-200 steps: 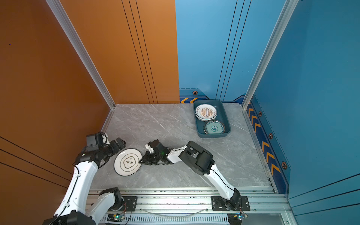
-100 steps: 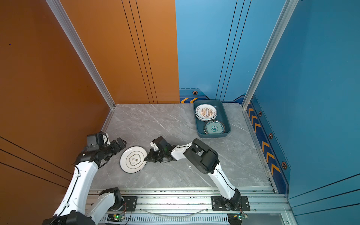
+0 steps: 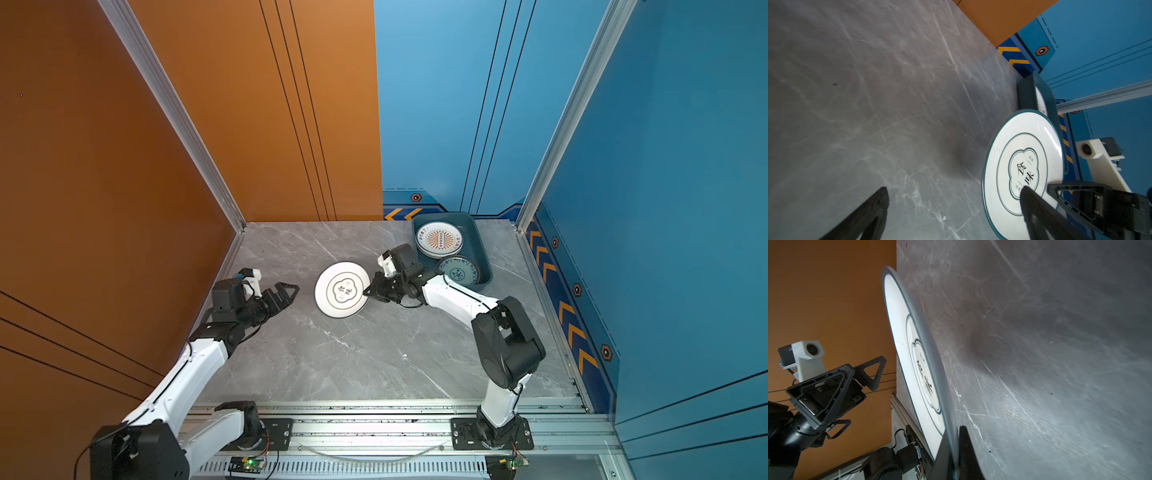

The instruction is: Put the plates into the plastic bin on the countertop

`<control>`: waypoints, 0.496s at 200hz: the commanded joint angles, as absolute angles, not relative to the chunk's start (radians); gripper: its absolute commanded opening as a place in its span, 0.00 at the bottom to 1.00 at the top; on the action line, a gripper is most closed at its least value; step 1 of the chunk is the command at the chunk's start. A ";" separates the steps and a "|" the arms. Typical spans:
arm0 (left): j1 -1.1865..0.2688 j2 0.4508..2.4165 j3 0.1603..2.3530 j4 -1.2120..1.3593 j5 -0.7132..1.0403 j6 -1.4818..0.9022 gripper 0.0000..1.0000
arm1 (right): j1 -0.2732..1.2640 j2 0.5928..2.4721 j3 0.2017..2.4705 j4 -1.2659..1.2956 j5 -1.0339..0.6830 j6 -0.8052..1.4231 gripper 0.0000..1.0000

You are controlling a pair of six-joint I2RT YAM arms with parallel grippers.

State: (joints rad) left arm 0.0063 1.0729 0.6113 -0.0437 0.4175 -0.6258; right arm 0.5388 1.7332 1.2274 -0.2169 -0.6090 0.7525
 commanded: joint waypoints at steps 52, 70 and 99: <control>-0.161 1.298 0.746 0.265 0.535 -0.694 0.95 | 0.476 1.616 1.233 -0.306 -0.706 0.708 0.00; -0.172 1.335 0.752 0.308 0.555 -0.715 0.92 | 0.473 1.603 1.229 -0.279 -0.725 0.727 0.00; -0.190 1.375 0.774 0.313 0.573 -0.717 0.89 | 0.473 1.592 1.232 -0.260 -0.731 0.740 0.00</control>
